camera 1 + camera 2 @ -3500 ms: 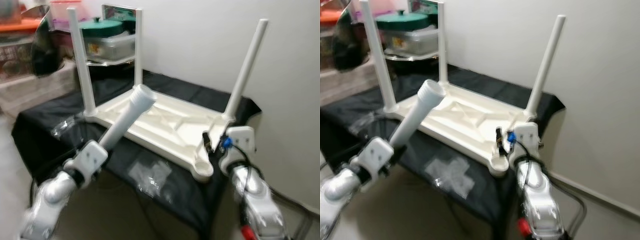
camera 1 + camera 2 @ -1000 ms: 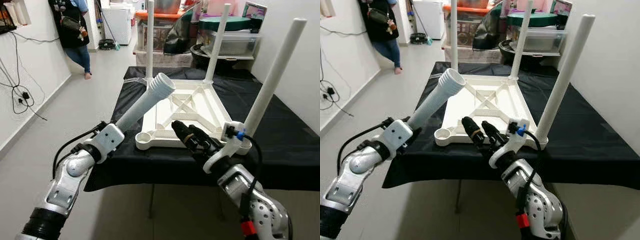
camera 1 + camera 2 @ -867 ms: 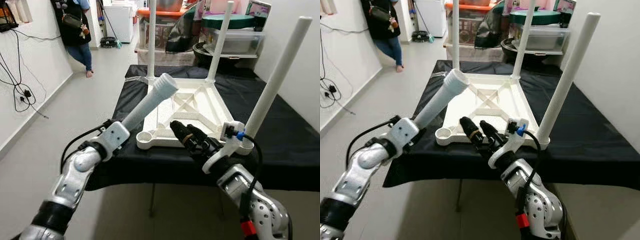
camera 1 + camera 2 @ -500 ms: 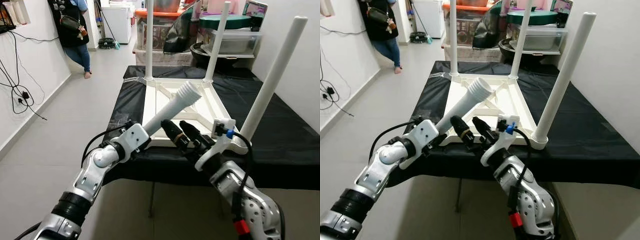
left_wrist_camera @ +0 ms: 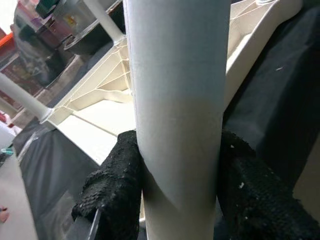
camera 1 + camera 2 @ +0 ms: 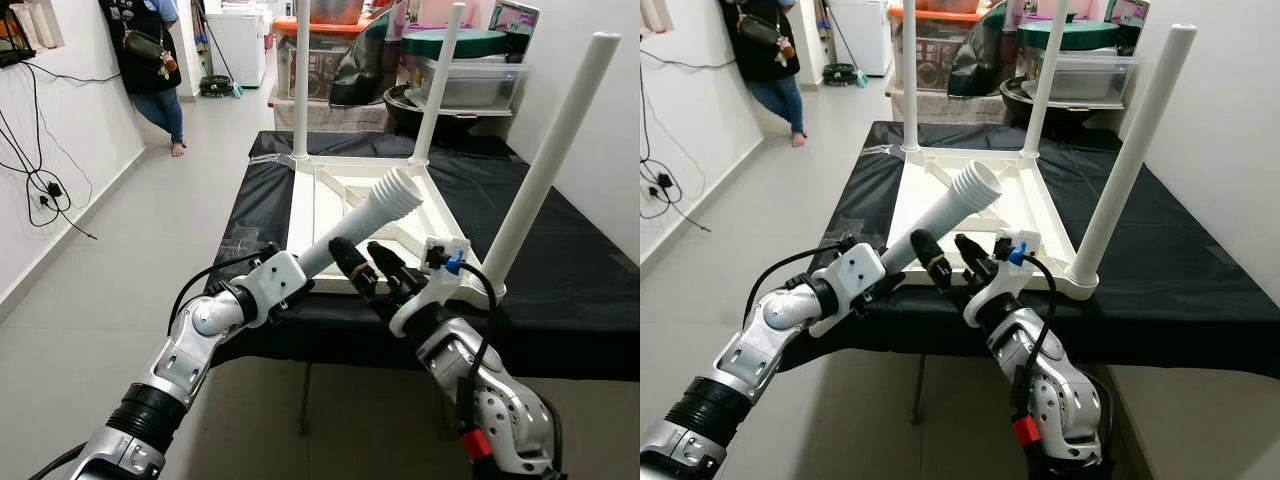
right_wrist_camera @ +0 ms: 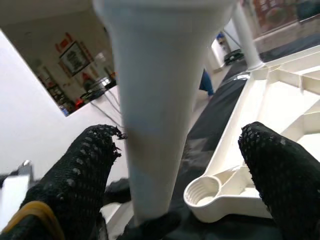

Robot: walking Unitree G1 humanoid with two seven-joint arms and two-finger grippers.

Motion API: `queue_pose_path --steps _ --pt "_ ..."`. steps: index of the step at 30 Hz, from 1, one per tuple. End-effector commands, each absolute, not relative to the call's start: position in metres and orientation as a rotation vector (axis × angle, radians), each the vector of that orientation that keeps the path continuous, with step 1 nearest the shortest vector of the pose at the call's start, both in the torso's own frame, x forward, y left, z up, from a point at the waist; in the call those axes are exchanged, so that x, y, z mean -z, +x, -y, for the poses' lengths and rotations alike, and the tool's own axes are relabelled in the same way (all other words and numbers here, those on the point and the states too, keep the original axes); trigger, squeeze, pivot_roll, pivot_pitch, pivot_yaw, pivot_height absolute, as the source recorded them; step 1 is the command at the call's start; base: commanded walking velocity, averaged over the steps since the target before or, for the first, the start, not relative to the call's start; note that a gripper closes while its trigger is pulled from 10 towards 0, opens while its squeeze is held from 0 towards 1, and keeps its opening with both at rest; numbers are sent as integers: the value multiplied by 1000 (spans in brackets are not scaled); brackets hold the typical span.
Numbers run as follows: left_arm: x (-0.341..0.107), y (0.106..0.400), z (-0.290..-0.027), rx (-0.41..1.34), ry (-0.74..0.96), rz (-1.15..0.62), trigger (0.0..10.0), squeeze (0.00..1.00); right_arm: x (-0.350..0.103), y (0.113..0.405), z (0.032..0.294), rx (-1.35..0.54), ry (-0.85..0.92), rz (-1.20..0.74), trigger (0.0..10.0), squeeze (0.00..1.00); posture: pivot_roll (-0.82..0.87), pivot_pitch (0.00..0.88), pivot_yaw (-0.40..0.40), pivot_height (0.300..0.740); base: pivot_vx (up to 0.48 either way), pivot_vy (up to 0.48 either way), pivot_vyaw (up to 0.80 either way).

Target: Building children table

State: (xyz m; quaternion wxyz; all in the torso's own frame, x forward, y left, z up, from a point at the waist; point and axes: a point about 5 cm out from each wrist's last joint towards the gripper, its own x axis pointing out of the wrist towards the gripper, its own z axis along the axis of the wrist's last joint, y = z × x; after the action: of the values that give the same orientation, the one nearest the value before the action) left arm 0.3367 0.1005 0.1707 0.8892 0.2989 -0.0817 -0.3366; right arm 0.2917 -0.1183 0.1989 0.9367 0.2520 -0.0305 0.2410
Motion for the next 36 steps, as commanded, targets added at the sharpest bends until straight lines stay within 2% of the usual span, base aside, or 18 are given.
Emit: queue_pose_path --steps 1,15,16,32,33,36 --pt "-169 329 -88 763 605 200 10000 0 -201 298 121 -445 535 79 10000 0 47 0 -50 740 0 0 0" --pt "-166 322 -76 854 588 216 10000 0 -207 305 112 -438 620 113 9843 0 47 0 -44 740 0 0 0" --pt "-167 322 -75 855 587 217 10000 0 -207 305 113 -432 628 117 0 0 46 0 -45 740 0 0 0" --pt "-168 324 -81 816 578 224 10000 0 -204 305 117 -398 657 127 0 0 44 0 -44 740 0 0 0" --pt "-168 326 -83 802 577 229 10000 47 -204 305 117 -398 660 129 0 0 43 0 -43 740 0 0 0" --pt "-168 327 -83 795 584 231 10000 47 -204 305 117 -399 661 130 0 0 43 0 -43 740 0 0 0"
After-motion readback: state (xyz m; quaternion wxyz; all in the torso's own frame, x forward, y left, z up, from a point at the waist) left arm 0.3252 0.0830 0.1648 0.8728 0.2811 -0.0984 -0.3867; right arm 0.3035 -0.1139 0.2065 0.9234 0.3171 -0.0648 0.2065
